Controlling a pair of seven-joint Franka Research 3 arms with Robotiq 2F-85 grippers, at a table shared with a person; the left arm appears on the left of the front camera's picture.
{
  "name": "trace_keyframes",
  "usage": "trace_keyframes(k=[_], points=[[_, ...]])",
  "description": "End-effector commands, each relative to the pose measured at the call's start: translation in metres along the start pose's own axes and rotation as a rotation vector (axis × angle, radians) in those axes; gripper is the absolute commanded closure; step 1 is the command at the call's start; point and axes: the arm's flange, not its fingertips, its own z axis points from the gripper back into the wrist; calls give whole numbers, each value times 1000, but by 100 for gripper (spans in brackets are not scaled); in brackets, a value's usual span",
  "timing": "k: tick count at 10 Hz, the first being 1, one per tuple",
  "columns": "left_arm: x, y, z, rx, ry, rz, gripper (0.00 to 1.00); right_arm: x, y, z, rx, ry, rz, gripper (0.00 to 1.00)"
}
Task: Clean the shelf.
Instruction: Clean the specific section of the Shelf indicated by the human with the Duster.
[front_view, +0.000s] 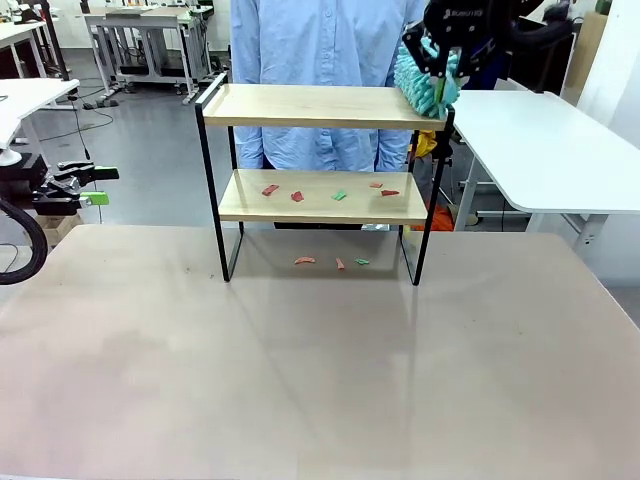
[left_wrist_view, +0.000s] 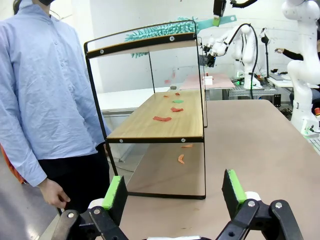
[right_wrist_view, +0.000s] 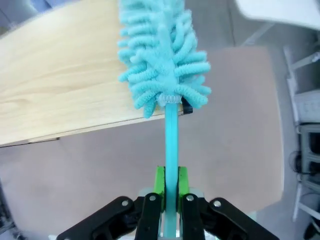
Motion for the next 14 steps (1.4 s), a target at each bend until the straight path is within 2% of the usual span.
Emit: trace_keyframes(k=[1,2,4,5,6,8,10,12,14], points=[[3,-2,-1,1,-4,-13,0,-24,-1,21,103,-147,8,87],[3,-2,-1,1,-4,-13,0,0,0,0,0,0,0,87],[3,-2,-1,1,-4,-13,0,0,0,0,0,0,0,87],[3,-2,-1,1,-4,-13,0,-10,4,14,23,-37,11,87],[3,-2,-1,1,-4,-13,0,-11,-5,26,163,-95,8,87],[3,-2,-1,1,-4,-13,0,-15,-23,40,306,-181,35,87],[3,-2,-1,1,-4,-13,0,-21,-34,48,464,-150,156,87],[3,-2,-1,1,-4,-13,0,-25,-44,51,627,-50,349,87],[3,-2,-1,1,-4,-13,0,-31,-52,52,679,12,536,87]])
